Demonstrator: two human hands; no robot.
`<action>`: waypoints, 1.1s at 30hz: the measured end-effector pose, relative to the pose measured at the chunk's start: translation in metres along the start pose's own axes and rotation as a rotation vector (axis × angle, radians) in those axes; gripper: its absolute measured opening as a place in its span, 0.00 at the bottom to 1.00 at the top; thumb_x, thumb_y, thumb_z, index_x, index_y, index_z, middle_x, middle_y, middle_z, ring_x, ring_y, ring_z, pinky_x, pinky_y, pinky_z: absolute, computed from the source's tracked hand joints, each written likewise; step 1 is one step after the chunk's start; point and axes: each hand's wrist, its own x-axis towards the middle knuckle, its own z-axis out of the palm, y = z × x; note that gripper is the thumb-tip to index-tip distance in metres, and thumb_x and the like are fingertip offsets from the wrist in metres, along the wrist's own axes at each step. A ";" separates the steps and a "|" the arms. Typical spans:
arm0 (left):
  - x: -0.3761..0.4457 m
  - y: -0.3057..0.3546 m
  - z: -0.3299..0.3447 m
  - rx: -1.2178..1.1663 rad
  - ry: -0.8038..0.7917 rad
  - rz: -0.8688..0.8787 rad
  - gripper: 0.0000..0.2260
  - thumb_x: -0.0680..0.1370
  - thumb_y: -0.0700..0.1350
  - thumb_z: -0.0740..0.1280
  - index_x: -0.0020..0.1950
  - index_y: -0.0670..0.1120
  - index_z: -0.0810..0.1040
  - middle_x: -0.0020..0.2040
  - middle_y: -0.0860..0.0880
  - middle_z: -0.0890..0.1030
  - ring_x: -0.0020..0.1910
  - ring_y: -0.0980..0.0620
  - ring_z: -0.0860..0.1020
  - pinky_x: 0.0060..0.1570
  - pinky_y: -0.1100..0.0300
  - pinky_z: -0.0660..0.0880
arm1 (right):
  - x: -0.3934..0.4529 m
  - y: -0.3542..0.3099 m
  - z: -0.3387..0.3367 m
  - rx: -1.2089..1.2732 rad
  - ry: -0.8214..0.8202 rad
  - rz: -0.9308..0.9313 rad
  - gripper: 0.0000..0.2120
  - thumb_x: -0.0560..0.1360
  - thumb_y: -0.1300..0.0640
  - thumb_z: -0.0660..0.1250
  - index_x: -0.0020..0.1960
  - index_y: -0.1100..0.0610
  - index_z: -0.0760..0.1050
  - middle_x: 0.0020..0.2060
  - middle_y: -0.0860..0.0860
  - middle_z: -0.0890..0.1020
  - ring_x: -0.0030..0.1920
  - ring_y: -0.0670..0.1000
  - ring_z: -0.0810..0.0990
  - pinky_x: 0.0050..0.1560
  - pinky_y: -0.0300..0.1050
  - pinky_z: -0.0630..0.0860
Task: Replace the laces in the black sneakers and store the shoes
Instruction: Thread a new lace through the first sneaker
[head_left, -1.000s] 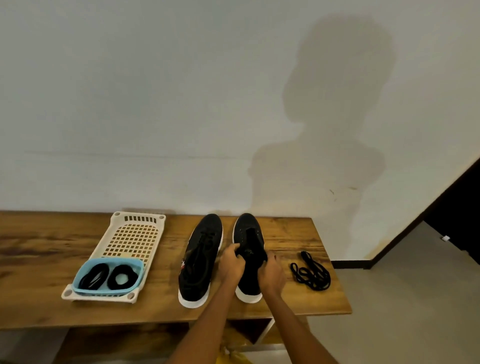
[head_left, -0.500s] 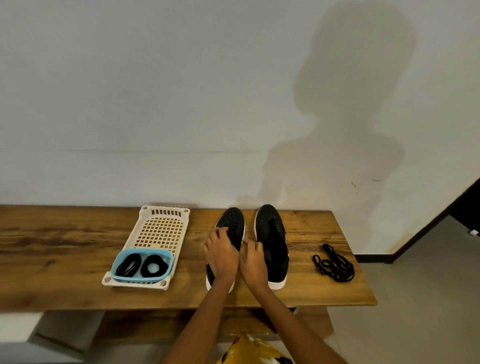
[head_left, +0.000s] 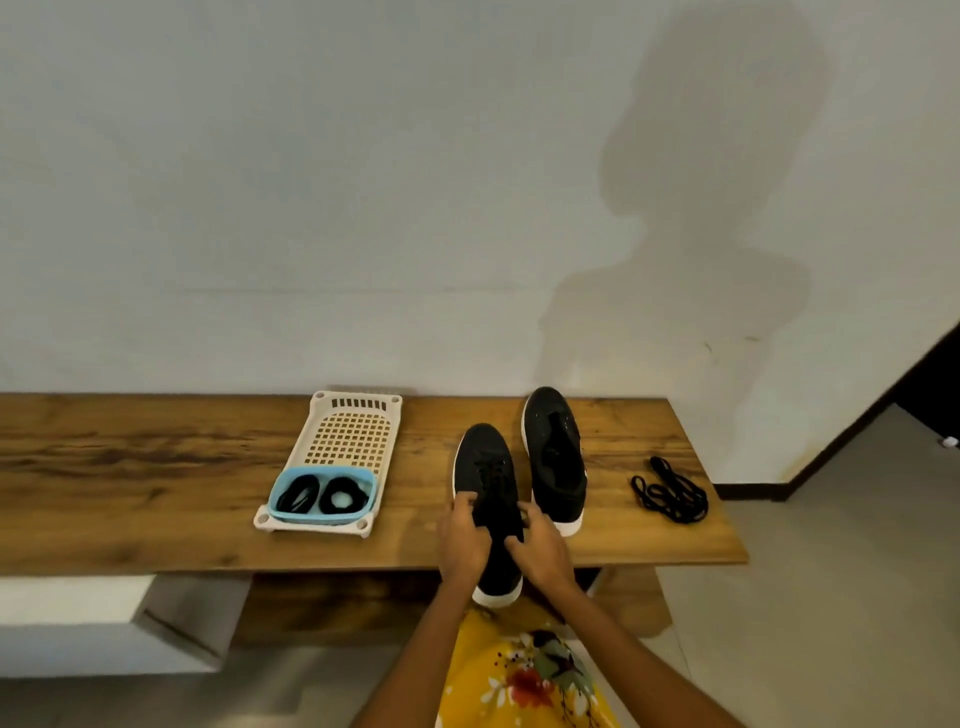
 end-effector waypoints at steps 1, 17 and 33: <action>-0.005 -0.001 -0.002 0.019 -0.017 0.010 0.19 0.73 0.33 0.64 0.61 0.47 0.71 0.56 0.46 0.76 0.55 0.49 0.76 0.54 0.53 0.76 | -0.005 0.000 -0.002 -0.002 -0.006 -0.007 0.25 0.76 0.59 0.64 0.71 0.56 0.64 0.66 0.52 0.72 0.63 0.52 0.73 0.57 0.44 0.73; 0.035 0.044 -0.025 0.491 -0.121 0.275 0.09 0.79 0.46 0.63 0.50 0.46 0.82 0.48 0.50 0.82 0.42 0.56 0.78 0.41 0.65 0.72 | -0.003 0.007 -0.013 -0.124 -0.063 -0.089 0.26 0.76 0.61 0.64 0.72 0.54 0.61 0.67 0.51 0.67 0.62 0.51 0.74 0.55 0.42 0.74; 0.047 0.134 -0.083 -0.582 -0.105 0.053 0.11 0.81 0.44 0.59 0.53 0.43 0.80 0.46 0.48 0.81 0.44 0.54 0.78 0.44 0.65 0.73 | 0.046 -0.036 -0.024 0.200 -0.033 0.030 0.06 0.77 0.56 0.64 0.45 0.57 0.76 0.41 0.51 0.79 0.40 0.49 0.77 0.37 0.40 0.71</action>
